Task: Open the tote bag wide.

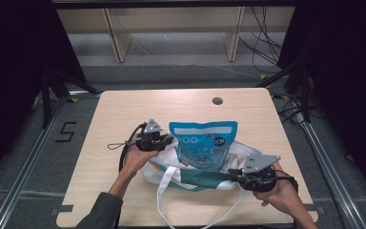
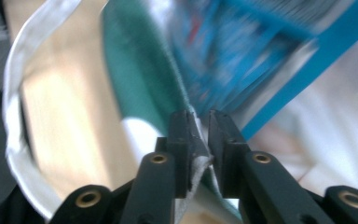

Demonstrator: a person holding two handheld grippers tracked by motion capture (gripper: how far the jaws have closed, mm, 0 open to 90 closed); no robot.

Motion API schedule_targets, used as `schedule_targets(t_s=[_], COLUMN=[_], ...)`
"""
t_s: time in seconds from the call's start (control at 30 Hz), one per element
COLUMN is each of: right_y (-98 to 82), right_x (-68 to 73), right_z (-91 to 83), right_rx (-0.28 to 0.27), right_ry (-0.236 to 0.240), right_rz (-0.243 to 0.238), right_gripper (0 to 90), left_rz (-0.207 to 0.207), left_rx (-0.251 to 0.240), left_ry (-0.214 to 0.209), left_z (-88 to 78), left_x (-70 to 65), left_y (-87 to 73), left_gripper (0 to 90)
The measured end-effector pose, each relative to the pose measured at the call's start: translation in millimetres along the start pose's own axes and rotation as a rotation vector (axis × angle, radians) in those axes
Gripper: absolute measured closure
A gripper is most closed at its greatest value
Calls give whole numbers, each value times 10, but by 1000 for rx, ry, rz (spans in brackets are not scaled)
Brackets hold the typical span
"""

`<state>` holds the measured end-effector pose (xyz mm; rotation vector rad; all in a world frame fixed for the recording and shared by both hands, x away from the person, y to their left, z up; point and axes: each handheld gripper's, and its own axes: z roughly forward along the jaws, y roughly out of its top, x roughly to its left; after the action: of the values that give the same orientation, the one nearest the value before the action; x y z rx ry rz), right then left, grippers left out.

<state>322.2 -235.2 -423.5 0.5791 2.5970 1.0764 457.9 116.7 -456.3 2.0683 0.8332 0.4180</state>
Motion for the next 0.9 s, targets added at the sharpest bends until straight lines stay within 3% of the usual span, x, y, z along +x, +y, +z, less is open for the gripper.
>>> schedule_targets(t_s=[0.07, 0.1, 0.13, 0.17, 0.2, 0.23, 0.3, 0.33, 0.37, 0.43, 0.47, 0.5, 0.53, 0.57, 0.6, 0.67, 0.7, 0.73, 0.77, 0.83, 0.9], right_y=[-86, -183, -238, -291, -291, -343, -384, -384, -372, -368, -338, -311, -311, -219, -219, -105, -48, 55, 55, 126, 151], right_x=[60, 130, 164, 173, 173, 204, 224, 224, 234, 223, 197, 170, 170, 139, 139, 101, 83, 7, 7, -100, -242], right_z=[39, 133, 201, 276, 276, 341, 430, 430, 419, 410, 349, 296, 296, 137, 137, -49, -147, -307, -307, -409, -424], right_rx=[34, 69, 83, 93, 93, 119, 126, 126, 136, 132, 99, 69, 69, 11, 11, -80, -118, -175, -175, -182, -154], right_ry=[23, 44, 47, 43, 43, 36, 39, 39, 42, 46, 61, 61, 61, 45, 45, 23, -12, -106, -106, -208, -258], right_rz=[-7, -8, 0, -21, -21, 15, 17, 17, 39, 47, 94, 86, 86, 100, 100, 94, 95, 76, 76, 85, 94], right_gripper=[813, 816, 817, 819, 819, 821, 822, 822, 820, 787, 701, 650, 650, 582, 582, 560, 549, 558, 558, 558, 555], left_rz=[-65, -81, -115, -140, -140, -152, -137, -111, -101, -100, -102, -108, -108, -127, -144, -144, -139, -158, -151, -142, -168], left_rx=[35, 101, 119, 133, 133, 143, 156, 163, 164, 152, 145, 119, 119, 94, 49, -11, -29, -37, -28, -13, -7], left_ry=[-2, -3, -17, -21, -21, -19, 7, 29, 34, 47, 51, 60, 60, 59, 51, 24, 11, -5, -16, -40, -64], left_z=[144, 295, 370, 439, 439, 511, 588, 579, 564, 482, 420, 254, 254, 154, 53, -169, -271, -357, -427, -501, -536], left_x=[84, 165, 193, 213, 213, 209, 173, 161, 150, 138, 138, 140, 140, 127, 98, 4, -58, -141, -210, -361, -508], left_y=[-23, -67, -99, -132, -132, -166, -174, -157, -150, -137, -124, -83, -83, -56, -31, 26, 40, 37, 22, -44, -158], left_gripper=[815, 813, 811, 812, 812, 812, 799, 799, 787, 732, 634, 565, 515, 495, 495, 466, 449, 440, 440, 421, 396])
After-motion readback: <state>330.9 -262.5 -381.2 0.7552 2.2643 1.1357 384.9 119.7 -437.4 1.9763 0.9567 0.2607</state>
